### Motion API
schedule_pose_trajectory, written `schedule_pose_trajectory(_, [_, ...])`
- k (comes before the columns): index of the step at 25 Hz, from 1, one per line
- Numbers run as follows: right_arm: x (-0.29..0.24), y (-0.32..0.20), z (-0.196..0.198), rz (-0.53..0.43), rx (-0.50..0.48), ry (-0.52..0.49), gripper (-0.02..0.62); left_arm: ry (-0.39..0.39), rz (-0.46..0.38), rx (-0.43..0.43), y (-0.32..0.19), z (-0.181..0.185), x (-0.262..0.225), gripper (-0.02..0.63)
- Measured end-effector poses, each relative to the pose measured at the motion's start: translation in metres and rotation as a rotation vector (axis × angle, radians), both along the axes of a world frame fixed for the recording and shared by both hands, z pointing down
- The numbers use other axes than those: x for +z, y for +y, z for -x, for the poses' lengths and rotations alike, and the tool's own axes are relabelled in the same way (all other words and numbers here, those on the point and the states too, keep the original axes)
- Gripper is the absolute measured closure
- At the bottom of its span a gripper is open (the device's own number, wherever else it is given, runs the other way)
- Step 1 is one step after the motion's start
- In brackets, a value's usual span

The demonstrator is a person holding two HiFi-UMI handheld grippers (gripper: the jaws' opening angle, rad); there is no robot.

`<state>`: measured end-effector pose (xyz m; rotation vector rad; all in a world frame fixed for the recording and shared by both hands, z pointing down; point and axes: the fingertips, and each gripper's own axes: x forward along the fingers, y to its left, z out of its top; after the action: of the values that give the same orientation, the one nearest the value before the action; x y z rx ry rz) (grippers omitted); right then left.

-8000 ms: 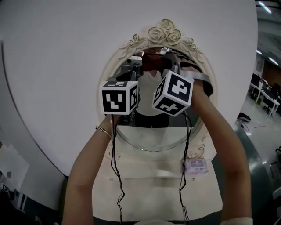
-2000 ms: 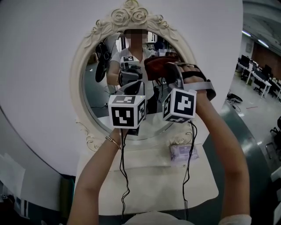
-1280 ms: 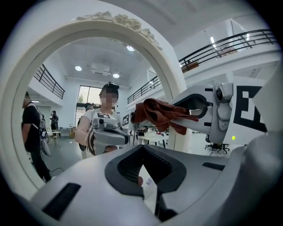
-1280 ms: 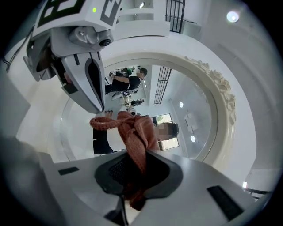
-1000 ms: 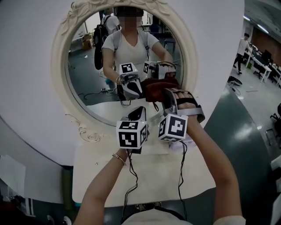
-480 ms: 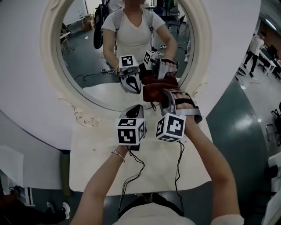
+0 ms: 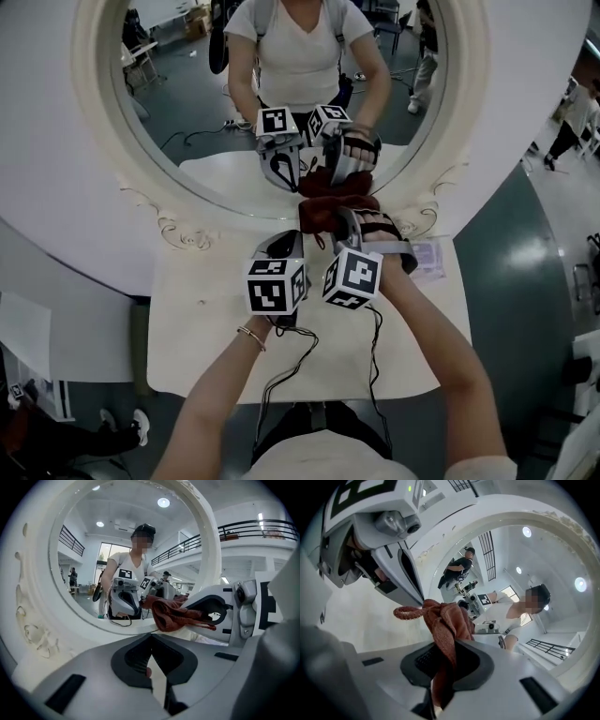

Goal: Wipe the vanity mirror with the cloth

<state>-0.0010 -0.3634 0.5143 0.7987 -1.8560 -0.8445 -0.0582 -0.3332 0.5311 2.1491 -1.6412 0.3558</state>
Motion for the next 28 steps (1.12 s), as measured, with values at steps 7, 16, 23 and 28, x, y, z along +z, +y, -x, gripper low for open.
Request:
schedule_pose_trajectory(7, [0.017, 0.005, 0.008, 0.078, -0.020, 0.019, 0.535, 0.003, 0.040, -0.033, 0.010, 0.008, 0.011, 0.603])
schedule_pose_trajectory(16, [0.018, 0.007, 0.009, 0.114, -0.014, 0.023, 0.535, 0.003, 0.071, -0.074, 0.022, 0.022, 0.016, 0.603])
schedule_pose_trajectory(23, [0.023, 0.006, 0.012, 0.131, -0.001, -0.006, 0.535, 0.041, 0.061, -0.087, 0.029, 0.032, 0.014, 0.603])
schedule_pose_trajectory(28, [0.020, 0.014, 0.011, 0.147, 0.020, -0.049, 0.535, 0.088, 0.068, -0.093, 0.044, 0.038, 0.009, 0.603])
